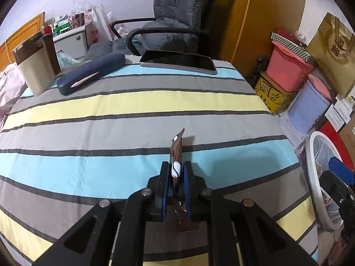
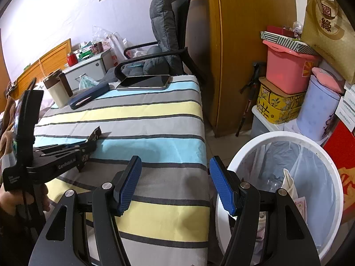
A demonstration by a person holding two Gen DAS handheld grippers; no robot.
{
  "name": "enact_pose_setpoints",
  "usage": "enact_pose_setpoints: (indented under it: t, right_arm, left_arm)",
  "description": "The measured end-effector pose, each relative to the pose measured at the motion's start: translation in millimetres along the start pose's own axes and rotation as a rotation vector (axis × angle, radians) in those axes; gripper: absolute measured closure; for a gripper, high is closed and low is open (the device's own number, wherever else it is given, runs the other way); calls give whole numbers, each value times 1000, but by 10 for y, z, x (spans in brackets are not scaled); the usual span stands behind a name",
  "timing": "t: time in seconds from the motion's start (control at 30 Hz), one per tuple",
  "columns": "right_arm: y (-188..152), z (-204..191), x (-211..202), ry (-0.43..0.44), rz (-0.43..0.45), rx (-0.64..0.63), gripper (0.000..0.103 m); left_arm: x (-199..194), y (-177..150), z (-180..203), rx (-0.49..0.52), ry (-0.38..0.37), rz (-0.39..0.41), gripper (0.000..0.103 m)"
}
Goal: Collect trash
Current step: 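Lift the wrapper with the left tool and carry it over the bin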
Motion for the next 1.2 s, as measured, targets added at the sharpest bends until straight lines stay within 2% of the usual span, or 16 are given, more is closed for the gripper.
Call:
enact_pose_setpoints:
  t: [0.43, 0.83, 1.2]
  right_arm:
    - [-28, 10, -41, -18, -8, 6, 38]
    - [-76, 123, -248, -49, 15, 40, 38]
    - [-163, 473, -559, -137, 46, 92, 38]
  left_arm:
    - [-214, -70, 127, 46, -7, 42, 92]
    - [-693, -154, 536, 110, -98, 109, 92]
    - [-962, -242, 1096, 195, -176, 143, 92]
Point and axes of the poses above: each gripper's, at about its wrist camera, not at the fingertips, and x roughly the way its jaws point, z to its right, y to its top, the point moved 7 cm from there along x, roughly the way its jaws point, and after that the axes turned 8 degrees about -x, right-handed, at the moved point
